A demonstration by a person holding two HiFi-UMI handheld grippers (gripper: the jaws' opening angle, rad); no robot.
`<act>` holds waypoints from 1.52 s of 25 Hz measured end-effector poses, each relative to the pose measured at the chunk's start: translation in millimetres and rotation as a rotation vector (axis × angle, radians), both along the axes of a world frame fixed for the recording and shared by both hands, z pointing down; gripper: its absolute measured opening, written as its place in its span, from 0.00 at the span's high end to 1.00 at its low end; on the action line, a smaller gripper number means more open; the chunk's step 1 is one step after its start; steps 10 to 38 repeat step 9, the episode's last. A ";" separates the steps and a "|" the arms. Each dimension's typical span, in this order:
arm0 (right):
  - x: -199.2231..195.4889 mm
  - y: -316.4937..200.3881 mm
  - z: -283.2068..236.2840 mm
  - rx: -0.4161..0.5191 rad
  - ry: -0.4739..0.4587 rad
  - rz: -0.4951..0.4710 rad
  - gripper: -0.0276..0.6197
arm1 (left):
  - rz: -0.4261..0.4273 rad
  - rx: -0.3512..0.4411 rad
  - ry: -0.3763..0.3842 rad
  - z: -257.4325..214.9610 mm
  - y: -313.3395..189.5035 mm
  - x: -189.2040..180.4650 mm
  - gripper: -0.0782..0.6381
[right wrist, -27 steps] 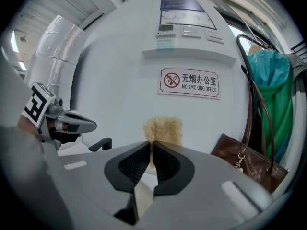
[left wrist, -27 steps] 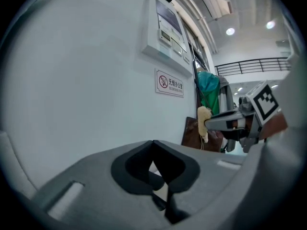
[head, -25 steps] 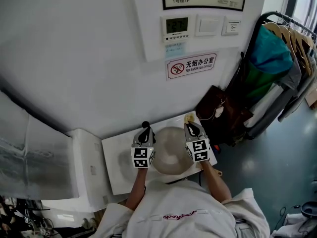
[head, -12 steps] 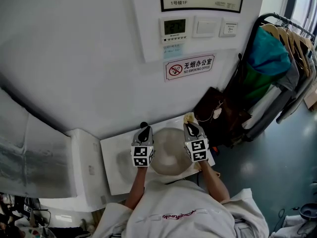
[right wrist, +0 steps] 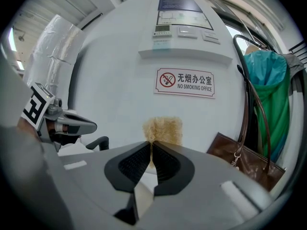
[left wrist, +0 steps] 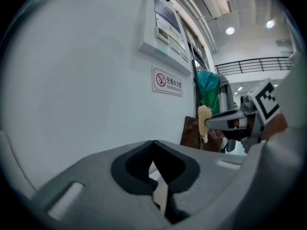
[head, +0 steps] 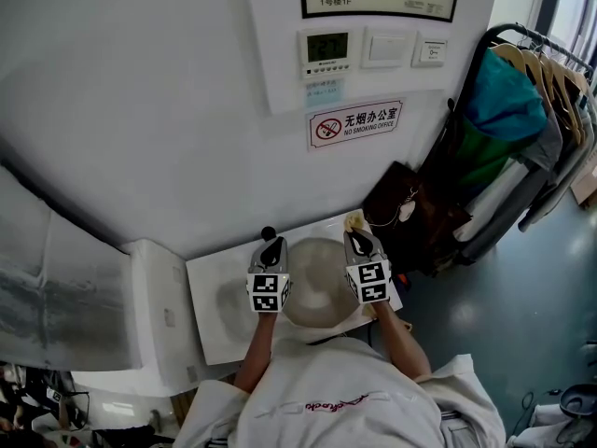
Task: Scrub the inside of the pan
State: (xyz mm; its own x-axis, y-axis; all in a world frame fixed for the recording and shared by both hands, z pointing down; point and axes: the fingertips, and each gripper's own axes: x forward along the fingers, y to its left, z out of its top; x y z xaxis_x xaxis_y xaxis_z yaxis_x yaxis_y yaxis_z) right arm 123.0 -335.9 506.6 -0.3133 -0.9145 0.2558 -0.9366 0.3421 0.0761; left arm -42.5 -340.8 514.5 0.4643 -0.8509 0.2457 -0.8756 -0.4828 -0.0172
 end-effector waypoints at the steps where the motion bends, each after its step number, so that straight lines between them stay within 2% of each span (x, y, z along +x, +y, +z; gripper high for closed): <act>1: 0.3 0.0 0.3 -0.001 0.001 0.001 0.92 | 0.000 -0.002 0.000 0.9 0.2 0.4 0.89; 38: -3.8 -0.7 0.9 0.000 0.020 -0.008 0.92 | 0.007 -0.003 -0.009 2.9 -0.5 2.4 0.89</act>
